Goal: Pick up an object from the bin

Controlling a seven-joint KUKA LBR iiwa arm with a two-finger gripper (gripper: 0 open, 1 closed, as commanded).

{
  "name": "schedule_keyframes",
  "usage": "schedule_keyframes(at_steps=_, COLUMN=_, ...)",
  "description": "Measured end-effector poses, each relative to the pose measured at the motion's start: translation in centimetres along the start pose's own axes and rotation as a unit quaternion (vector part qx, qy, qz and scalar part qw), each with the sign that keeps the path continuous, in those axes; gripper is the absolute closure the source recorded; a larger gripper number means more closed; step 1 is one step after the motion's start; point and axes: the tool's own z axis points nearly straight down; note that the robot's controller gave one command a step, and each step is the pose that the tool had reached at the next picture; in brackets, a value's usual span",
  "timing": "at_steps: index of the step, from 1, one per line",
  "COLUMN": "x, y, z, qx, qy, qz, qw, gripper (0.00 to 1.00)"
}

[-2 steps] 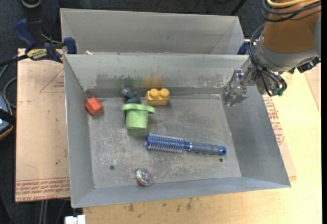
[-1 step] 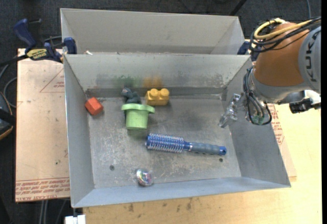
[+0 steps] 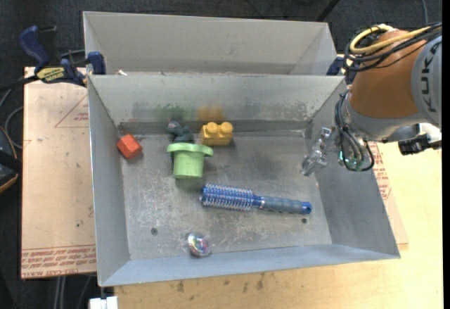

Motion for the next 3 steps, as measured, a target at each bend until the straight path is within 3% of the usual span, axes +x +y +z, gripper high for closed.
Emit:
schedule_keyframes(at_steps=1, x=7.0, y=1.2, z=8.6, qx=0.000, qy=0.0005, qz=-0.113, qw=0.9936, gripper=0.00)
schedule_keyframes(at_steps=2, x=7.1, y=2.4, z=9.2, qx=0.002, qy=-0.0035, qz=-0.125, qw=0.9922, gripper=0.00)
schedule_keyframes(at_steps=3, x=6.1, y=5.2, z=9.2, qx=0.002, qy=-0.0026, qz=-0.147, qw=0.9891, gripper=0.00)
